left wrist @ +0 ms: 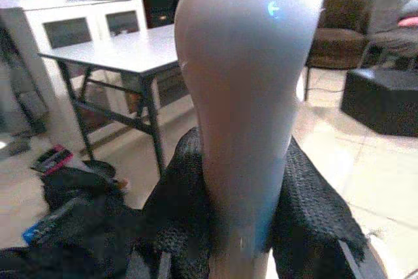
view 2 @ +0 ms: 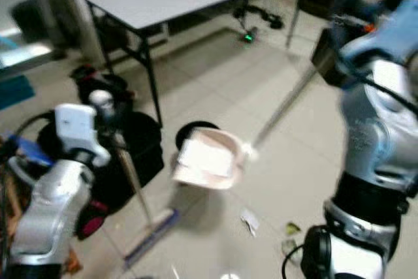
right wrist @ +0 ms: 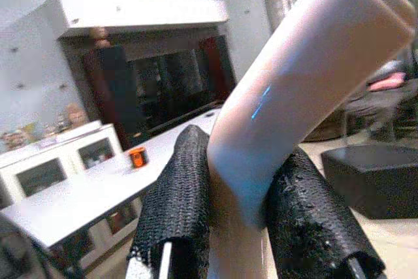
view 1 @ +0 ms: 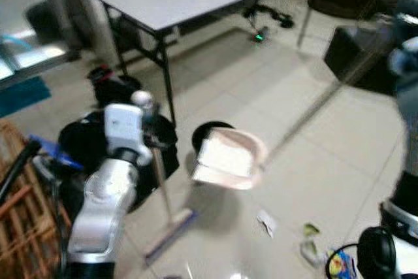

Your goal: Sweep floor

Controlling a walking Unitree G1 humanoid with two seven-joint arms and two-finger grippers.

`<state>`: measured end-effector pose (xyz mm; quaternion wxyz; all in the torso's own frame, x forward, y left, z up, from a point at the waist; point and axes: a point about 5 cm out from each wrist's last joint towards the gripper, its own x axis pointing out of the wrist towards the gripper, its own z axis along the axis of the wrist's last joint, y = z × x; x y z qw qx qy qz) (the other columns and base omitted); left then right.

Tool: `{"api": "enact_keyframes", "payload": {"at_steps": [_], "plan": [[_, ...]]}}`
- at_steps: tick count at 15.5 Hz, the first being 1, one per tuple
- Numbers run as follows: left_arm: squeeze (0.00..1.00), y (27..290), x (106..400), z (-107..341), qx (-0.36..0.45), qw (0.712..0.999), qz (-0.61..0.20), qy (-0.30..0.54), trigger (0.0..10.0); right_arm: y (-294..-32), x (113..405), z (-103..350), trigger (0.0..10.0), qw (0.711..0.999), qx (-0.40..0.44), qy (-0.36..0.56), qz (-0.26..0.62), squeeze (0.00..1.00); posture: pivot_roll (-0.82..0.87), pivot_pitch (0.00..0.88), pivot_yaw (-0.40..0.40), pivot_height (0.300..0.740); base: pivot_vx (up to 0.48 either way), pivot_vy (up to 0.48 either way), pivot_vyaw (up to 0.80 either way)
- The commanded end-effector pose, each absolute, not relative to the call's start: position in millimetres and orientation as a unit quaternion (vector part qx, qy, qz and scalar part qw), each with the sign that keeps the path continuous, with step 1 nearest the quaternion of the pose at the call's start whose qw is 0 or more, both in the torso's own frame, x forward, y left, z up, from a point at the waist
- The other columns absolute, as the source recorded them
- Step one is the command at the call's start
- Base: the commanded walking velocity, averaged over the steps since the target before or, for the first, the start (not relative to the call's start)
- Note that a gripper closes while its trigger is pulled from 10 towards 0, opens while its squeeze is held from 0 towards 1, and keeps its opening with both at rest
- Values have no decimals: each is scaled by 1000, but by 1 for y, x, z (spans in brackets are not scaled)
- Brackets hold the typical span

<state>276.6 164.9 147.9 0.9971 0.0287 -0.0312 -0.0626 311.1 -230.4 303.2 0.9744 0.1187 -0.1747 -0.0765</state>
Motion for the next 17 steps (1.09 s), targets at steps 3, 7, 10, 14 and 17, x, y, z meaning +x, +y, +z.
{"api": "enact_keyframes", "payload": {"at_steps": [3, 7, 10, 14, 17], "plan": [[0, 160, 276, 152, 34, 996, -73, -43, 10000, -241, 304, 315, 10000, 965, 129, -208, -98, 0, 7, 0, 27, 740, 386, 0, 0], [0, 161, 280, 153, 38, 995, -75, -46, 10000, -240, 306, 315, 10000, 965, 131, -207, -96, 0, 8, 0, 24, 740, 388, 0, 0], [0, 163, 278, 153, 43, 995, -79, -43, 10000, -235, 305, 315, 10000, 966, 127, -207, -86, 0, 11, 0, 40, 740, 391, 0, 0], [0, 163, 278, 153, 43, 995, -79, -42, 10000, -233, 306, 313, 10000, 966, 134, -204, -81, 0, 6, 0, 35, 740, 393, 0, 347], [0, 161, 279, 153, 41, 995, -77, -44, 10000, -237, 307, 313, 10000, 965, 137, -205, -86, 0, 5, 0, 32, 740, 391, 0, 0]]}}
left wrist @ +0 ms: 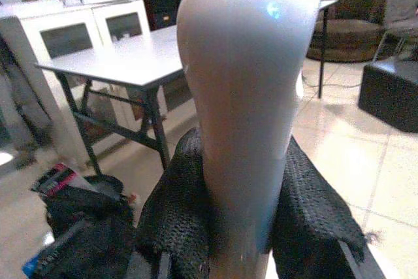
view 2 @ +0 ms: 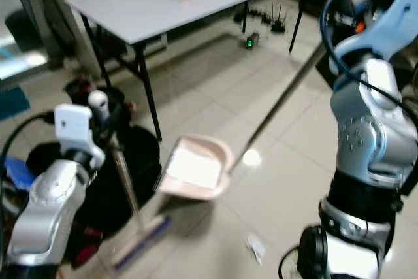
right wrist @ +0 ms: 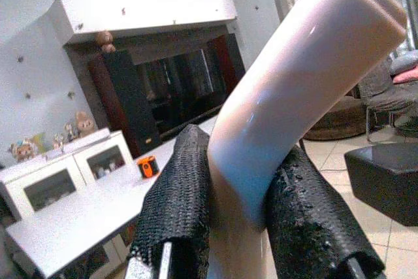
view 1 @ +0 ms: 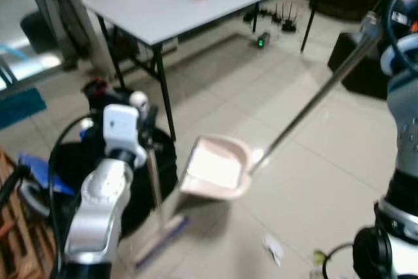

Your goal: Sweep floor

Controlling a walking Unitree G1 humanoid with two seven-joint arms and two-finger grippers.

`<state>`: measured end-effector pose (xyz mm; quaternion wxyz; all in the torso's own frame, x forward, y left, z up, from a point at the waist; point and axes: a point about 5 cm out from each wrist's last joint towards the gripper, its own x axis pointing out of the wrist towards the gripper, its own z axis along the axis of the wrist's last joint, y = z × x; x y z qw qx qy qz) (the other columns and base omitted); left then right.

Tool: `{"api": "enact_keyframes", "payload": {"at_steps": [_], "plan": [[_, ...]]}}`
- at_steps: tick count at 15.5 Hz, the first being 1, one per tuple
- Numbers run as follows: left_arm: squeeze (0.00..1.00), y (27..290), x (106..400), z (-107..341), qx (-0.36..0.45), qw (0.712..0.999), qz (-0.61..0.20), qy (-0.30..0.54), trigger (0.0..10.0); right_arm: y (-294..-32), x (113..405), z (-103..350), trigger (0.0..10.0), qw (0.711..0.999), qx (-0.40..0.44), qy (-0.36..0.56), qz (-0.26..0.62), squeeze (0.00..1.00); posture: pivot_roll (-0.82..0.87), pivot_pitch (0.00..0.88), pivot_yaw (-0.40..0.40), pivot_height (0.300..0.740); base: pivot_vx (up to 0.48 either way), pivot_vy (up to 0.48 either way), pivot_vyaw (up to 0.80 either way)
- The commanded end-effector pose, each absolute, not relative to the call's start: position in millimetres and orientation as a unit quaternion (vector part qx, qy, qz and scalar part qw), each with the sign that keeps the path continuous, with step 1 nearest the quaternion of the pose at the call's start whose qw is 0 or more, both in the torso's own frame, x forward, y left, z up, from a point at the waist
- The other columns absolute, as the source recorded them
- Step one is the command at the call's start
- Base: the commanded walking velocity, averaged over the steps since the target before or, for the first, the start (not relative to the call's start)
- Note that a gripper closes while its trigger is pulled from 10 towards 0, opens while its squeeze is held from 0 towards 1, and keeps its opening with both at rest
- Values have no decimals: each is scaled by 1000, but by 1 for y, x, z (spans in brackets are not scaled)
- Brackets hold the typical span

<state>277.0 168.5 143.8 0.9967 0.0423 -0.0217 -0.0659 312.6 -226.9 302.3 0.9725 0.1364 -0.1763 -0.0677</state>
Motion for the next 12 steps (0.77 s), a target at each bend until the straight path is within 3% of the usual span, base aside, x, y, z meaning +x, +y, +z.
{"api": "enact_keyframes", "payload": {"at_steps": [1, 10, 12], "plan": [[0, 161, 279, 153, 40, 995, -76, -44, 10000, -238, 307, 313, 10000, 964, 140, -206, -90, 0, 4, 0, 33, 740, 394, 0, 0], [0, 155, 283, 155, 28, 995, -76, -53, 10000, -239, 309, 314, 10000, 964, 125, -214, -92, 0, -4, 0, 23, 740, 391, 0, 0], [0, 158, 281, 152, 24, 996, -67, -47, 10000, -236, 309, 310, 10000, 965, 123, -213, -88, 0, -6, 0, 20, 740, 169, 0, 0]]}}
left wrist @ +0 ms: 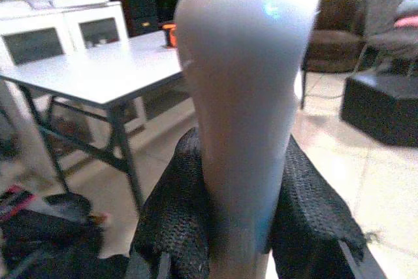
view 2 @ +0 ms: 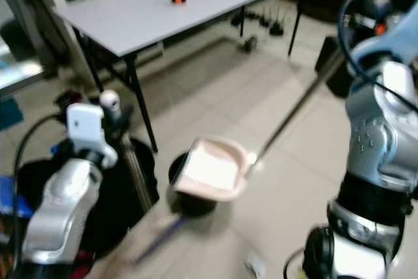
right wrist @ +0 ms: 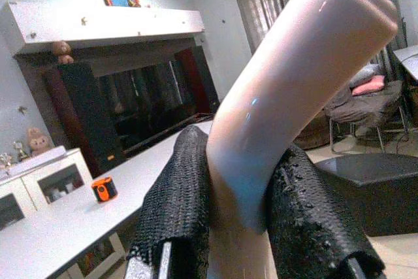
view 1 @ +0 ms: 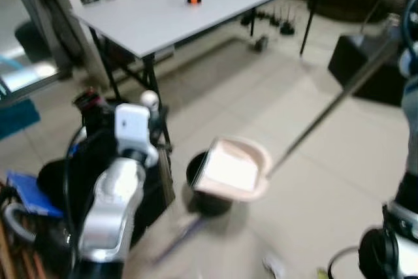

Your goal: Sweep floor

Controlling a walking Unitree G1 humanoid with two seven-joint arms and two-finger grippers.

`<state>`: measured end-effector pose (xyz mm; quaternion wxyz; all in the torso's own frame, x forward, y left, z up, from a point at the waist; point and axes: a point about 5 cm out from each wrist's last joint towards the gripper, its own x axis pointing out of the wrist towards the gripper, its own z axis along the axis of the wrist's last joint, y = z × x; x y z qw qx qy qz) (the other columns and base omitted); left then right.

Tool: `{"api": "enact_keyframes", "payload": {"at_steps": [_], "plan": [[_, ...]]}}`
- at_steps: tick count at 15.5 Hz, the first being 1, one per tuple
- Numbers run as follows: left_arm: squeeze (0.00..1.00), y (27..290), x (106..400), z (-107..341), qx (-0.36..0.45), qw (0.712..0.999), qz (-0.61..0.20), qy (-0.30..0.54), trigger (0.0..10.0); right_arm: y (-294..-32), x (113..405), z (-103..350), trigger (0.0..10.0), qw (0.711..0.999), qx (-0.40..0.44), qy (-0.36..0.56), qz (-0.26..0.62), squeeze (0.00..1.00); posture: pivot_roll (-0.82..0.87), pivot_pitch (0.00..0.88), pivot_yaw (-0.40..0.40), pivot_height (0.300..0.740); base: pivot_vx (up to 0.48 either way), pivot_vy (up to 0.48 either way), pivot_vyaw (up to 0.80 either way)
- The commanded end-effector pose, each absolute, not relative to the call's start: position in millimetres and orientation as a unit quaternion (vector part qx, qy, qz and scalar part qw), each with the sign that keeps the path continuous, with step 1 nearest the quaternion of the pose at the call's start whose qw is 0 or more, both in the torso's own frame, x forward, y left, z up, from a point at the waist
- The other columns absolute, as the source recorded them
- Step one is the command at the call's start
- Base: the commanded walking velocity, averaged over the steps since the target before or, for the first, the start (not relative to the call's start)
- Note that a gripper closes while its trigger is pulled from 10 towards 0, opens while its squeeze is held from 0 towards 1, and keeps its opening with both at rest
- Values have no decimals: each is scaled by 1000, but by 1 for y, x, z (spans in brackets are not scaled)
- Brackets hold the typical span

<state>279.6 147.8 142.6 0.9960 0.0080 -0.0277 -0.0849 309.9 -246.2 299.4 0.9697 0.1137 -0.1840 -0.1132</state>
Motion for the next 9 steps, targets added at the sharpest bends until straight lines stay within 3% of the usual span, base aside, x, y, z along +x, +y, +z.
{"api": "enact_keyframes", "payload": {"at_steps": [1, 9], "plan": [[0, 160, 280, 147, 29, 997, -66, -36, 10000, -234, 311, 308, 10000, 966, 122, -213, -83, 0, -6, 0, 14, 740, 0, 0, 0], [0, 179, 262, 123, 62, 997, -50, 13, 10000, -220, 331, 306, 10000, 961, 105, -249, -59, 0, 31, 0, -4, 740, 0, 0, 0]]}}
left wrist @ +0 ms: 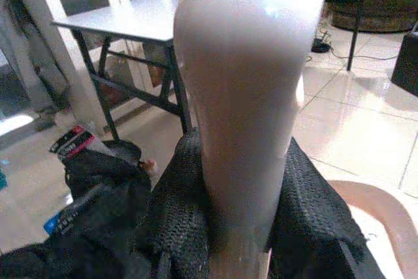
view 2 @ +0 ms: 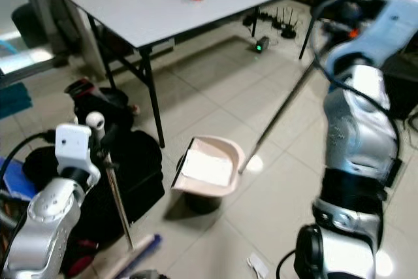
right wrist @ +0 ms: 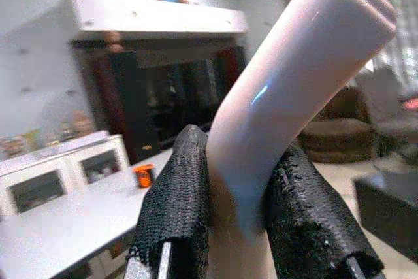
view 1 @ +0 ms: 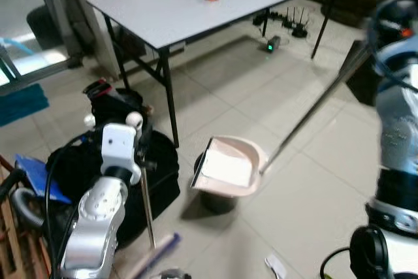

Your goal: Sweep floor

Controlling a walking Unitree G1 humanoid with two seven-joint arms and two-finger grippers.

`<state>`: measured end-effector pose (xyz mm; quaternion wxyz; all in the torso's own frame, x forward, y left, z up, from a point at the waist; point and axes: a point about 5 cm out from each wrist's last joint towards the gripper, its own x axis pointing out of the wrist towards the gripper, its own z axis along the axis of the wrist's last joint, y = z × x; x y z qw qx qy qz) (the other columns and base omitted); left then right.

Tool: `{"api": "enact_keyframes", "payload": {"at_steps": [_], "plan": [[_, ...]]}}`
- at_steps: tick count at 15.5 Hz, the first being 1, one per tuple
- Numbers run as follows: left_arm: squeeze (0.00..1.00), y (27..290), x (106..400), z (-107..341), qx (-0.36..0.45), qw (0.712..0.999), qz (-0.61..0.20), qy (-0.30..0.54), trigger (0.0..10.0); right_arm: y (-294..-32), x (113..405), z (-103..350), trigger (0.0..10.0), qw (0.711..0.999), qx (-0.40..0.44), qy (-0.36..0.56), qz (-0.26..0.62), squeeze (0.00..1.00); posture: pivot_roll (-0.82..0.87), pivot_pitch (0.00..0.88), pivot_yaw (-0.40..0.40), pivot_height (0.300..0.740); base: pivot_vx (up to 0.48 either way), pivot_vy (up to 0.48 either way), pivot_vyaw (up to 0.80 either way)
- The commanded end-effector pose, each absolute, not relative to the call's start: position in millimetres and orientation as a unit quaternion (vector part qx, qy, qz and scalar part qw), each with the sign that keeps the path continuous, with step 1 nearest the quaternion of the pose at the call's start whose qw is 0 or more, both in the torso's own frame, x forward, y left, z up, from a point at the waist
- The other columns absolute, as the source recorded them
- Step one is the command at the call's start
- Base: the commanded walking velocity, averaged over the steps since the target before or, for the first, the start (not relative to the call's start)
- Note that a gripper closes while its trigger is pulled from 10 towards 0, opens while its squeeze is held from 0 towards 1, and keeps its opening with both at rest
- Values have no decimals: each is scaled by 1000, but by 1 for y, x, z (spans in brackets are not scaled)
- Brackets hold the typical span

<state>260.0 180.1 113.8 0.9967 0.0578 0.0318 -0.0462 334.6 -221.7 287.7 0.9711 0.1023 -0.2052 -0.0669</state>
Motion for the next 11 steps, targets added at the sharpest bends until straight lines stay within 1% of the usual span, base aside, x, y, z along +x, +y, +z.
{"api": "enact_keyframes", "payload": {"at_steps": [1, 3, 4, 7, 11], "plan": [[0, 179, 261, 123, 66, 997, -49, 14, 10000, -215, 337, 301, 10000, 962, 98, -248, -53, 0, 36, 0, -9, 740, 0, 0, 0], [0, 182, 258, 122, 80, 996, -45, 17, 10000, -204, 343, 297, 10000, 961, 89, -258, -40, 0, 46, 0, -10, 740, 0, 0, 0], [0, 186, 256, 122, 83, 996, -40, 18, 10000, -190, 349, 297, 10000, 959, 70, -272, -25, 0, 48, 0, -3, 740, 0, 0, 0], [0, 187, 256, 124, 85, 996, -38, 16, 10000, -178, 355, 298, 10000, 958, 19, -287, -4, 0, 55, 0, -2, 740, 0, 0, 0], [0, 183, 257, 126, 84, 996, -41, 13, 10000, -165, 356, 292, 10000, 951, -20, -309, 12, 0, 51, 0, 6, 740, 0, 0, 0]]}}
